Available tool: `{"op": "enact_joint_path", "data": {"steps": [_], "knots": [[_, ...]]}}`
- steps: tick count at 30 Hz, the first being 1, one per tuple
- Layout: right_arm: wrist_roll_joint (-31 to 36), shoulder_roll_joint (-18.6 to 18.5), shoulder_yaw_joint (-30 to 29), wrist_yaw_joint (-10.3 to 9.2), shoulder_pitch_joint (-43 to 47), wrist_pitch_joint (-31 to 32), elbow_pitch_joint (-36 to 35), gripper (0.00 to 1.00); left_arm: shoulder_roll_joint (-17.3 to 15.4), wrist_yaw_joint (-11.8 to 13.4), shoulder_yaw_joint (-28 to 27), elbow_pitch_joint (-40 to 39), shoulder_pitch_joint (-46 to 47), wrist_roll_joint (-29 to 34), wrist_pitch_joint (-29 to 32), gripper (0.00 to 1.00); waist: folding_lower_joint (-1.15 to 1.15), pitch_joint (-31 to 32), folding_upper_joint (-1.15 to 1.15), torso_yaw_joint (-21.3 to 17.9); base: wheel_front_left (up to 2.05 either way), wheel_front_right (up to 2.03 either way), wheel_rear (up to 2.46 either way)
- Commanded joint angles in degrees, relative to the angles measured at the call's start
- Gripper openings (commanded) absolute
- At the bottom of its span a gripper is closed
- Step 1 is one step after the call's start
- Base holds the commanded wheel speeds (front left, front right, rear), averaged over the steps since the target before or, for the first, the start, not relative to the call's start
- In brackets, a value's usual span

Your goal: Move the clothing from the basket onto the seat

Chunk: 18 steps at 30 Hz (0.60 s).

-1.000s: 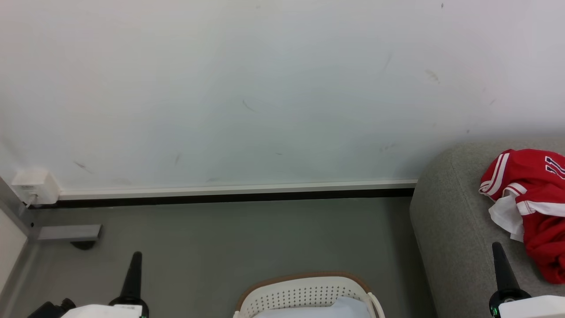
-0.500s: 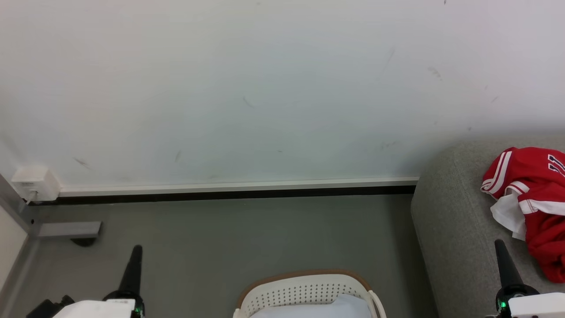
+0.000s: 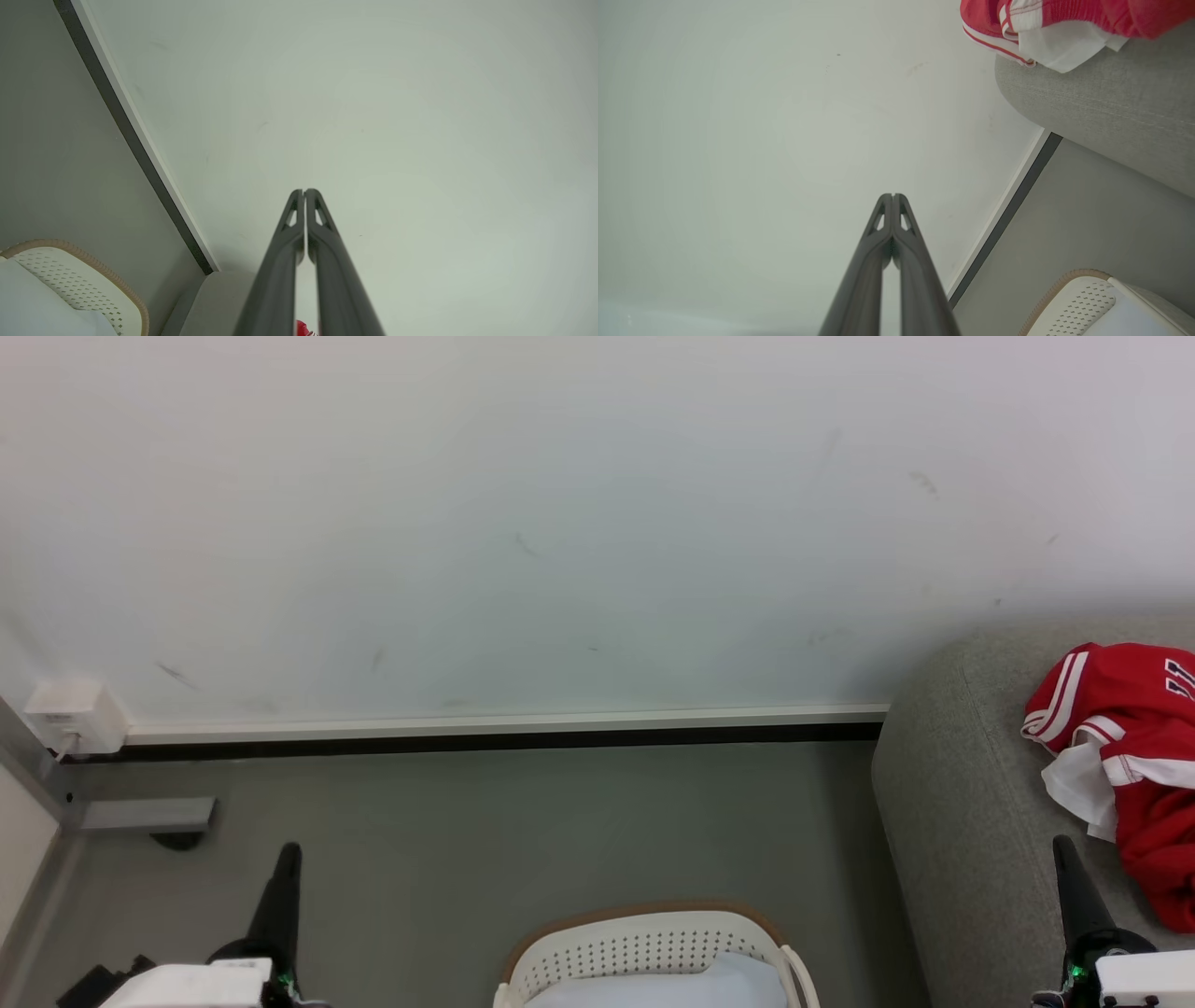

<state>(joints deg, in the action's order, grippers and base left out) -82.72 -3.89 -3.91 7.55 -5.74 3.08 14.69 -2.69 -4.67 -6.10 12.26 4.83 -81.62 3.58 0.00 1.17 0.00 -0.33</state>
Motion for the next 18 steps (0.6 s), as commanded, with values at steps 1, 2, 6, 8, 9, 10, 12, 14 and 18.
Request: {"op": "enact_joint_path", "data": {"steps": [1, 2, 6, 8, 9, 10, 12, 14, 18], "knots": [[-1.5, -0.1, -0.4, -0.09, -1.0, 0.4, -0.1, 0.0, -0.3, 0.0, -0.3, -0.5, 0.9, -1.7, 0.6, 0.0, 0.0, -0.1, 0.0, 0.0, 0.0, 0.0, 0.0], [-1.9, -0.1, -0.5, -0.1, -1.0, 0.6, -0.1, 0.0, -0.3, 0.0, -0.3, -0.5, 1.0, -2.1, 0.7, 0.0, 0.0, -0.1, 0.0, 0.0, 0.0, 0.0, 0.0], [-3.4, 0.0, -0.8, -0.1, -1.2, 1.1, -0.1, 0.0, -0.3, 0.0, -0.4, -0.7, 1.1, -3.8, 1.1, 0.0, 0.0, -0.3, 0.0, 0.1, 0.0, 0.0, 0.0], [-4.2, 0.0, -0.9, -0.1, -1.3, 1.2, -0.1, 0.0, -0.3, 0.0, -0.4, -0.7, 1.1, -4.7, 1.4, 0.0, 0.0, -0.4, 0.0, 0.1, 0.0, 0.0, 0.0], [-4.7, 0.0, -1.0, -0.1, -1.3, 1.4, -0.1, 0.0, -0.3, 0.0, -0.4, -0.8, 1.1, -5.1, 1.5, 0.0, 0.0, -0.4, 0.0, 0.1, 0.0, 0.0, 0.0], [-5.2, 0.0, -1.0, -0.1, -1.3, 1.5, -0.1, 0.0, -0.3, 0.0, -0.4, -0.8, 1.2, -5.3, 1.5, 0.0, 0.0, -0.4, 0.0, 0.1, 0.0, 0.0, 0.0], [-6.0, 0.0, -1.1, -0.11, -1.3, 1.6, -0.1, 0.0, -0.3, 0.0, -0.5, -0.9, 1.2, -6.0, 1.8, 0.0, 0.0, -0.5, 0.0, 0.2, 0.0, 0.0, 0.0], [-6.6, 0.1, -1.3, -0.11, -1.3, 1.8, 0.0, 0.0, -0.3, 0.0, -0.5, -0.9, 1.3, -6.9, 2.0, 0.0, 0.0, -0.6, 0.0, 0.2, 0.0, 0.0, 0.0], [-8.2, 0.1, -1.4, -0.11, -1.4, 2.2, 0.0, 0.0, -0.3, 0.1, -0.6, -1.0, 1.4, -8.5, 2.4, 0.0, 0.0, -0.8, 0.0, 0.2, 0.0, 0.0, 0.0]]}}
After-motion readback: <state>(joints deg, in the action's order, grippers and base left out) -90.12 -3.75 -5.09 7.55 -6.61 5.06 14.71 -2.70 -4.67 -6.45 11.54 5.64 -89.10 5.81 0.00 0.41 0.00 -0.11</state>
